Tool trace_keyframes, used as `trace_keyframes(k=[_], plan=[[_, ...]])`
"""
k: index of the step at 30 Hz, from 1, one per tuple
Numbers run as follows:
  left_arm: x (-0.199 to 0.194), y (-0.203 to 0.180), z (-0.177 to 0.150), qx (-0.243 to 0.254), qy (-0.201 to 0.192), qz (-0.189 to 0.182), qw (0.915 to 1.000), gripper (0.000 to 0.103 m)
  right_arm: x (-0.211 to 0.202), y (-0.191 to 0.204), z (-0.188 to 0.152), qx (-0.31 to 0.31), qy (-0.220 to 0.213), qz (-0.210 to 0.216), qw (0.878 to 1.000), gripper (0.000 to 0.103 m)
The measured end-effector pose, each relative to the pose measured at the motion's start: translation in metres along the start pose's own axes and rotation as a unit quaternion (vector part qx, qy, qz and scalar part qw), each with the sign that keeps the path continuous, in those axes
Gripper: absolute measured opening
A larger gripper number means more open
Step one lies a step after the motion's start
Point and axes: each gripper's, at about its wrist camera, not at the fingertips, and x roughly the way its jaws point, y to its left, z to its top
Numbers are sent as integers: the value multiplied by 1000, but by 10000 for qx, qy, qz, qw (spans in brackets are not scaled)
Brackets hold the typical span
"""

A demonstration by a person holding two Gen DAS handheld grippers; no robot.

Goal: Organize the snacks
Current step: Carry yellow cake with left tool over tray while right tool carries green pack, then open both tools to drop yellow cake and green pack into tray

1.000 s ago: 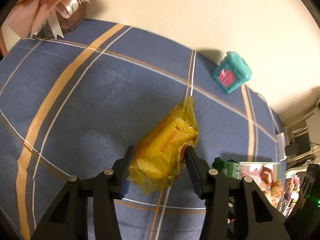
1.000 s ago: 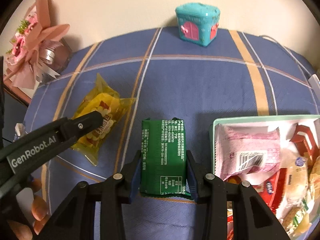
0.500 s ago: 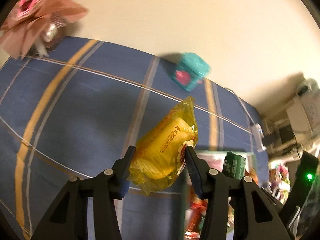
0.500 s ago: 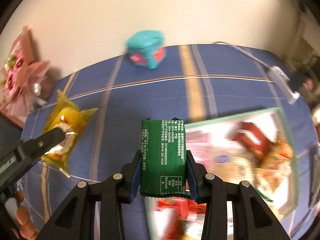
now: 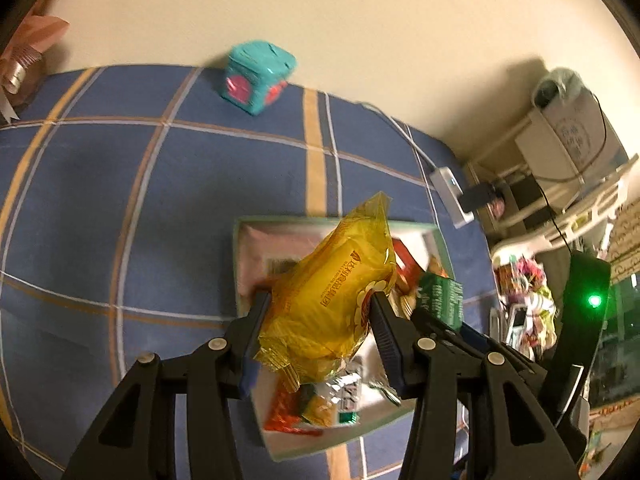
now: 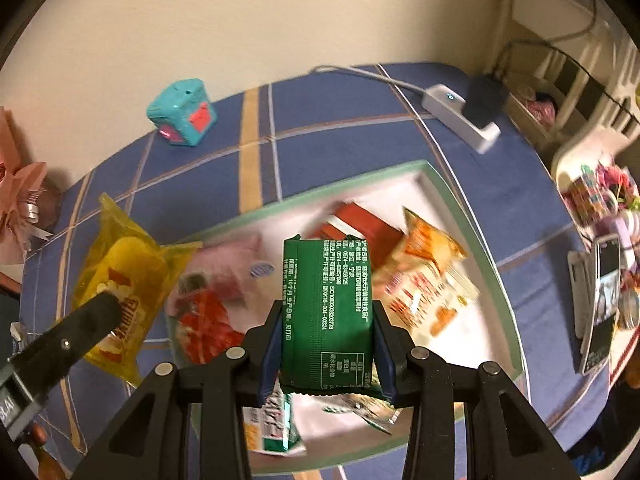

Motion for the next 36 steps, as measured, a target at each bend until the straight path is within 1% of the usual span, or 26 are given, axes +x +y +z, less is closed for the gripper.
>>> trace_keyframes(k=[3,7,12,17,19,21,22,23,24,25,26,28,29,30,31,32,34,36], plan=[[10,-12,-10,60,192,-136,9997,51,7,-6,-7,24,140,-48,9999,42],[22,-22,-21,100,401,-176,9990,52,9,-10,-19,38,278,-40,9996,42],[32,-20,-29,-155,594,-403,9973,53,12,-15,-27,63,360,-70,9993,44],[23,-15,-35,-238,510,-302,9980,55,8,-20,-32,128,357,-59,9993,46],[17,-12,-38,-237,438,-187,9986,56,5,-19,-35,116,337,-39,9994,46],[10,-9,-41,-216,354,4,9991,60,1,-18,-38,103,304,-32,9995,46],[5,-6,-42,-205,292,160,9992,64,-1,-17,-41,90,285,-36,9995,46],[0,-3,-43,-184,231,322,9990,67,-3,-17,-43,75,272,-37,9996,48],[-6,0,-46,-138,142,589,9981,68,-5,-16,-46,60,262,-32,9996,57],[-10,3,-48,-107,79,775,9969,71,-8,-15,-49,55,248,-26,9997,62],[-14,6,-49,-72,12,991,9951,78,-11,-13,-54,43,217,-6,9998,68],[-22,12,-55,33,-131,1518,9883,90,-15,-11,-61,-16,157,31,9999,71],[-25,14,-58,108,-204,1760,9841,92,-18,-9,-66,-43,126,30,9999,77],[-29,16,-63,234,-264,2086,9774,92,-21,-8,-71,-75,89,20,9999,82],[-31,19,-66,295,-291,2260,9732,94,-23,-6,-77,-111,42,23,9999,84],[-36,24,-71,338,-323,2406,9695,99,-25,-5,-80,-134,9,33,9999,86],[-41,28,-80,346,-348,2551,9657,101,-30,0,-89,-195,-48,69,9998,89],[-45,33,-90,323,-331,2542,9660,101,-33,3,-97,-257,-87,82,9996,99]])
